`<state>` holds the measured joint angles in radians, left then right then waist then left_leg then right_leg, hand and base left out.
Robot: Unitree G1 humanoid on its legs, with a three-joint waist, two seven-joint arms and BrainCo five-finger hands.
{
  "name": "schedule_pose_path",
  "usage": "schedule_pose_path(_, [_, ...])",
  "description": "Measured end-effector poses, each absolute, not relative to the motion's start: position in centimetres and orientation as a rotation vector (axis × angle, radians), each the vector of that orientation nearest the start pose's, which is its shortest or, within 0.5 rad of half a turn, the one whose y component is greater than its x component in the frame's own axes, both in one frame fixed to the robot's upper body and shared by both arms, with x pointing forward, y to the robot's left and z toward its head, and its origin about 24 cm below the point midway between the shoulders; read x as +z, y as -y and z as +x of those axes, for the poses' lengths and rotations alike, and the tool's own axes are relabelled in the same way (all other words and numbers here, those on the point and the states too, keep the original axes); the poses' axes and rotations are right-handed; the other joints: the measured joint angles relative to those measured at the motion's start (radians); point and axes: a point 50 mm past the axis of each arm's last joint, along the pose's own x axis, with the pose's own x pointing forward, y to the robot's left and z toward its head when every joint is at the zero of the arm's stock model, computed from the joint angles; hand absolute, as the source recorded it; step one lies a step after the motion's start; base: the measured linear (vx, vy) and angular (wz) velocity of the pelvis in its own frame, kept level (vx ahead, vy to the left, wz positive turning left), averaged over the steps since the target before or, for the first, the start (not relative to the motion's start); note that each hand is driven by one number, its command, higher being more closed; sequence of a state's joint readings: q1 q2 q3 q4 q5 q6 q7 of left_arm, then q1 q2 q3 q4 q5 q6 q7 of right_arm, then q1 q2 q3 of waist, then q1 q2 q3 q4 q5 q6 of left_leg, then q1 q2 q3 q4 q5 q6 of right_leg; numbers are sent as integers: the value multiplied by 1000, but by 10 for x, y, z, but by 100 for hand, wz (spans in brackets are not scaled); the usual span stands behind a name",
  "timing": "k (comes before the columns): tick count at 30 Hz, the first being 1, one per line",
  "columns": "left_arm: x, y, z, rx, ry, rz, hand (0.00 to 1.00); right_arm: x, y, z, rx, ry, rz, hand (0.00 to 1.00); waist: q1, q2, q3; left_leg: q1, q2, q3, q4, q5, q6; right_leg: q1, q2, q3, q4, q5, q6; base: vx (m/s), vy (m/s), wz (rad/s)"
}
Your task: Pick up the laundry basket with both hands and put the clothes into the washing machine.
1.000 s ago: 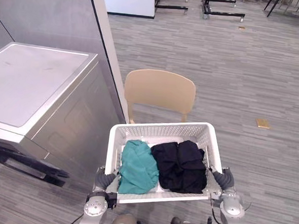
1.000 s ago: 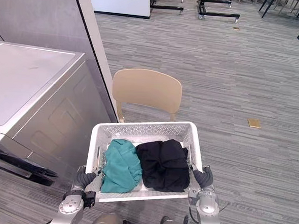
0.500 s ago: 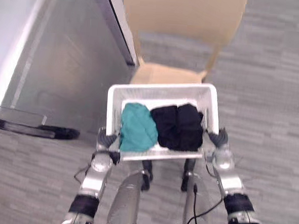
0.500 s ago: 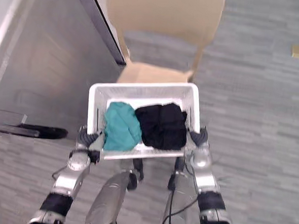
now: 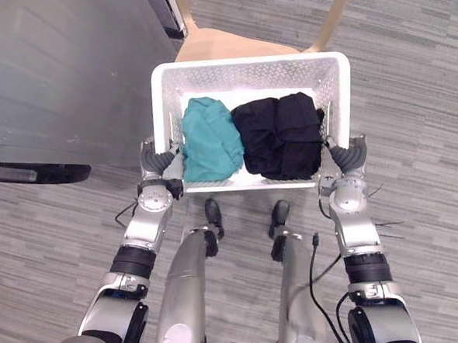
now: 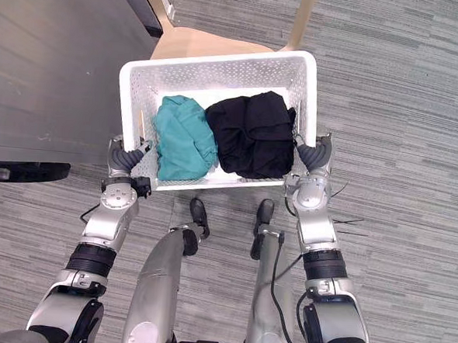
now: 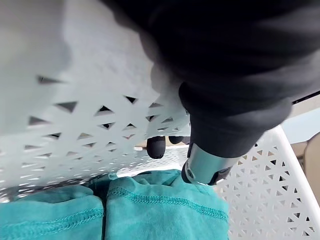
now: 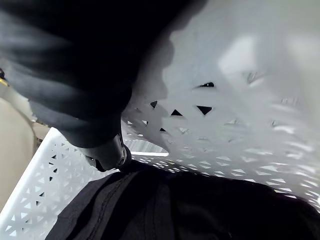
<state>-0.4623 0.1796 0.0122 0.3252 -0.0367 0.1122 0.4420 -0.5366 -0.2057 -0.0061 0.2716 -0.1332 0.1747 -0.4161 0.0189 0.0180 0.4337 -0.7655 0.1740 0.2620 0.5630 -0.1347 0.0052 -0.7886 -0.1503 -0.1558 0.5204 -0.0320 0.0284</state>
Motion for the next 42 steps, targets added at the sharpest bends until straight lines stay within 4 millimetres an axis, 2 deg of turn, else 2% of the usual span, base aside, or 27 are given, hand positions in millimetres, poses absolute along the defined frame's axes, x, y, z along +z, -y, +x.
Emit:
schedule_pose_path(4, [93, -187, 329, 440, 57, 102, 0, 116, 184, 337, -393, 125, -295, 0, 3, 0, 0, 31, 1, -4, 2, 1, 2, 35, 1, -4, 0, -7, -5, 41, -13, 1])
schedule_pose_path(6, [88, -192, 318, 489, 55, 56, 0, 103, 181, 325, -384, 104, -255, 0, 5, -1, 0, 65, 0, -6, -3, -4, -5, 67, 0, -7, 1, -17, -6, 48, -16, 3])
schedule_pose_path(8, [86, -194, 314, 500, 53, 54, 0, 98, 179, 320, -379, 93, -228, 0, 8, -1, 0, 80, -1, -8, -5, -8, -12, 81, -1, -9, 4, -24, -6, 30, -27, 5])
schedule_pose_path(9, [86, -190, 309, 498, 68, 30, 0, 92, 176, 315, -362, 90, -196, 0, 16, -1, 0, 98, -1, -10, -7, -11, -16, 98, -2, -11, 8, -31, -8, 19, -30, 5])
schedule_pose_path(12, [97, -179, 308, 479, 137, -29, 0, 90, 164, 311, -322, 92, -117, 0, 23, -1, 0, 123, -5, -13, -18, -11, -17, 122, -8, -20, 13, -39, -13, 9, -53, 10])
schedule_pose_path(18, [97, -178, 306, 478, 143, -34, 0, 91, 164, 303, -302, 122, -88, 0, 21, -1, 0, 160, -2, -12, -26, -10, -17, 164, -7, -30, 1, -39, -12, 17, -25, 3])
schedule_pose_path(21, [90, -181, 297, 471, 131, -21, 0, 97, 168, 292, -315, 162, -83, 0, 21, -2, 0, 197, -3, -11, -35, -10, -17, 201, -7, -32, -7, -42, -8, 59, -13, 2])
schedule_pose_path(24, [82, -185, 279, 483, 117, -21, 0, 98, 180, 274, -357, 189, -108, 0, 23, -6, -3, 242, -4, -11, -50, -14, -22, 248, -6, -36, -19, -54, -3, 65, -18, 3])
schedule_pose_path(27, [61, -192, 255, 468, 48, 3, 0, 83, 190, 254, -360, 148, -168, 0, 24, -25, -31, 302, -8, -8, -83, -22, -36, 302, -5, -42, -41, -72, -7, 106, -38, 4])
schedule_pose_path(29, [34, -193, 233, 427, -63, 17, 0, 61, 199, 236, -358, 52, -225, 0, 23, -33, -83, 345, -8, -7, -111, -22, -38, 349, -4, -58, -66, -78, 2, 152, -33, 10])
schedule_pose_path(30, [27, -192, 228, 408, -92, 19, 0, 56, 201, 232, -358, 29, -241, 0, 23, -33, -97, 357, -8, -7, -117, -22, -38, 361, -3, -60, -71, -80, 3, 137, -13, 7])
schedule_pose_path(32, [2, -190, 214, 360, -202, 28, 0, 36, 208, 220, -352, -65, -281, 0, 24, -34, -137, 406, -17, -6, -151, -18, -36, 406, -5, -62, -92, -85, 6, 168, -1, 2])
schedule_pose_path(33, [-22, -190, 200, 336, -312, 36, 0, 15, 212, 214, -341, -160, -304, 0, 24, -35, -180, 441, -23, -1, -181, -14, -40, 434, -4, -62, -113, -86, 9, 208, 12, -1])
schedule_pose_path(35, [-54, -190, 187, 298, -462, 42, 0, -13, 218, 206, -326, -292, -336, 0, 24, -31, -205, 503, -35, -2, -226, -4, -47, 491, -4, -65, -145, -87, 13, 187, 12, 3])
schedule_pose_path(36, [-75, -192, 175, 279, -568, 51, 0, -35, 221, 200, -310, -397, -347, 0, 20, -26, -229, 533, -41, -6, -256, 3, -49, 525, -2, -73, -175, -83, 18, 133, 4, 8])
schedule_pose_path(38, [-97, -197, 159, 263, -693, 63, 0, -62, 226, 189, -287, -531, -353, 0, 20, -17, -251, 576, -49, -15, -294, 15, -54, 571, 4, -82, -217, -76, 25, 108, 5, 11])
schedule_pose_path(41, [-119, -213, 136, 297, -838, 102, 0, -91, 233, 170, -272, -695, -355, 0, 19, 2, -275, 636, -60, -27, -364, 44, -57, 641, 13, -96, -290, -52, 31, 103, 0, 10])
schedule_pose_path(42, [-123, -218, 131, 307, -865, 116, 0, -96, 235, 168, -268, -721, -358, 0, 18, 5, -278, 648, -63, -31, -377, 47, -60, 654, 15, -97, -304, -47, 31, 78, -6, 4])
